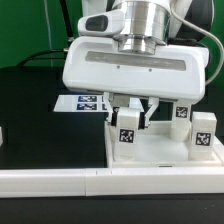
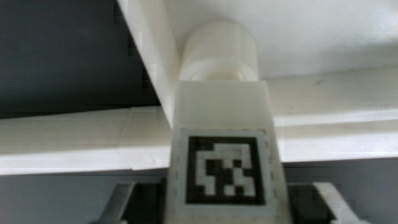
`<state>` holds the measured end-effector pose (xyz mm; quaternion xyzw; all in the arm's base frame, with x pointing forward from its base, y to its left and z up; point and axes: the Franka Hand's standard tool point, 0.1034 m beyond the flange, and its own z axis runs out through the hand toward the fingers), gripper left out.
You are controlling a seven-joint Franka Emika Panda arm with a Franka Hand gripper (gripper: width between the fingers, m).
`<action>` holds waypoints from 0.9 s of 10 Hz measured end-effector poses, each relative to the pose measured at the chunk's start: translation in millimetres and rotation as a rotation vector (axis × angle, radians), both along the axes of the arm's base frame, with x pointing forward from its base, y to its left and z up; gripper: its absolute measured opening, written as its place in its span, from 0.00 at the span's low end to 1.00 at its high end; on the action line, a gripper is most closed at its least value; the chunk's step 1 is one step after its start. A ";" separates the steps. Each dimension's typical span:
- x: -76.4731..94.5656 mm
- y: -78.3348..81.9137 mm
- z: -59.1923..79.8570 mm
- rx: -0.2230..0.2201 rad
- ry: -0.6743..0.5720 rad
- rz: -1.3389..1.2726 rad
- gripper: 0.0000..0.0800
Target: Assemble square table
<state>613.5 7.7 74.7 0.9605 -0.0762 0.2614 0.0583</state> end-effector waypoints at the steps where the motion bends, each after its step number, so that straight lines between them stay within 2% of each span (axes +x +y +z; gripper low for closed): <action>1: 0.1 0.0 0.2 -0.001 -0.001 0.001 0.36; 2: 0.1 -0.1 0.2 -0.001 -0.001 0.002 0.36; 3: 0.1 -0.2 0.1 -0.001 -0.001 0.001 0.59; 4: 0.1 -0.2 0.1 -0.001 -0.001 0.002 0.73; 5: 0.1 -0.2 0.1 -0.001 -0.001 0.002 0.73; 6: 0.1 -0.2 0.1 -0.001 -0.001 0.002 0.80; 9: 0.1 -0.2 0.1 -0.001 -0.001 0.002 0.81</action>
Offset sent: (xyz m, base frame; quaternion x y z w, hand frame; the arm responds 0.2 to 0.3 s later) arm 0.0000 0.0000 0.0000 0.0000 0.0000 0.0000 1.0000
